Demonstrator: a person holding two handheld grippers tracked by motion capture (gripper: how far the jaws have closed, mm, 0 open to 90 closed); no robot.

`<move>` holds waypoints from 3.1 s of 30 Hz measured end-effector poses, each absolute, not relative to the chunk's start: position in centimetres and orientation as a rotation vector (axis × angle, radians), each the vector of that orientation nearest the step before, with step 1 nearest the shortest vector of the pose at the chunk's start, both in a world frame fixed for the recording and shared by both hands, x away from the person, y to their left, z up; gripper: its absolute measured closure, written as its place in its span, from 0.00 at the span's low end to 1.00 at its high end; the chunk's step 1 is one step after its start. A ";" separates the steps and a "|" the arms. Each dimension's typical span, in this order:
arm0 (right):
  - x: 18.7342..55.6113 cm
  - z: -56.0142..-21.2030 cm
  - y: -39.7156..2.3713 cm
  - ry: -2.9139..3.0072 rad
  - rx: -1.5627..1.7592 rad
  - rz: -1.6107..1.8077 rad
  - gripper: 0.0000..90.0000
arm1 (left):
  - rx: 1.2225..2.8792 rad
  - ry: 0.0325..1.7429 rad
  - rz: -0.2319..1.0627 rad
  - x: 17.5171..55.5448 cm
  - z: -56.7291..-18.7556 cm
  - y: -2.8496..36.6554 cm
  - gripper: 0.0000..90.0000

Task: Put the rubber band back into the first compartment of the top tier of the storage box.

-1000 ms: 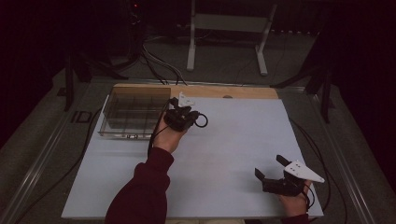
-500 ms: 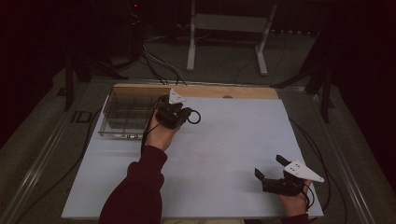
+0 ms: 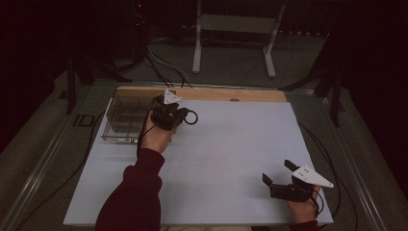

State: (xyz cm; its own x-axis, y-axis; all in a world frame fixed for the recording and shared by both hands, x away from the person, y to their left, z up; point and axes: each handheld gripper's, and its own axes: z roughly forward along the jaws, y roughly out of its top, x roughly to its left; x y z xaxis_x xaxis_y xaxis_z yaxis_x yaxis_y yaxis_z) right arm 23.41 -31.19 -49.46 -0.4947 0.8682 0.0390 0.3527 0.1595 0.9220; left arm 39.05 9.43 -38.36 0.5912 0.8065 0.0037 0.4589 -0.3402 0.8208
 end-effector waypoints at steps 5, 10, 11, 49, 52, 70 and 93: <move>23.4 -49.5 -31.2 1.931 1.155 1.317 0.00 | 1.969 1.015 0.530 39.1 -38.3 10.1 0.98; 23.4 -49.5 -31.2 1.931 1.155 1.318 0.00 | 1.964 1.019 0.537 39.2 -38.2 10.9 0.98; 23.4 -49.5 -31.2 1.931 1.155 1.318 0.00 | 1.964 1.019 0.537 39.2 -38.2 10.9 0.98; 23.5 -49.6 -31.2 1.937 1.158 1.323 0.00 | 1.917 1.135 0.631 38.4 -38.1 18.4 0.98; 23.5 -49.6 -31.2 1.939 1.157 1.323 0.00 | 1.913 1.141 0.636 38.3 -38.1 18.8 0.98; 23.5 -49.6 -31.0 1.948 1.154 1.320 0.00 | 1.907 1.178 0.666 37.8 -38.3 21.1 0.98; 23.5 -49.6 -30.9 1.959 1.147 1.322 0.00 | 1.882 1.238 0.704 36.8 -38.6 24.0 0.98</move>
State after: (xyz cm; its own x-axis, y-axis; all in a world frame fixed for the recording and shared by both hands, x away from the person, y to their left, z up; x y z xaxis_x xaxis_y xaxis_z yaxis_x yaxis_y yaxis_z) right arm 23.51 -30.92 -49.60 -0.5140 0.8567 0.0439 0.3614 0.1699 0.9168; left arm 36.80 23.99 -38.61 0.3776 0.9252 0.0371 0.5054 -0.2395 0.8290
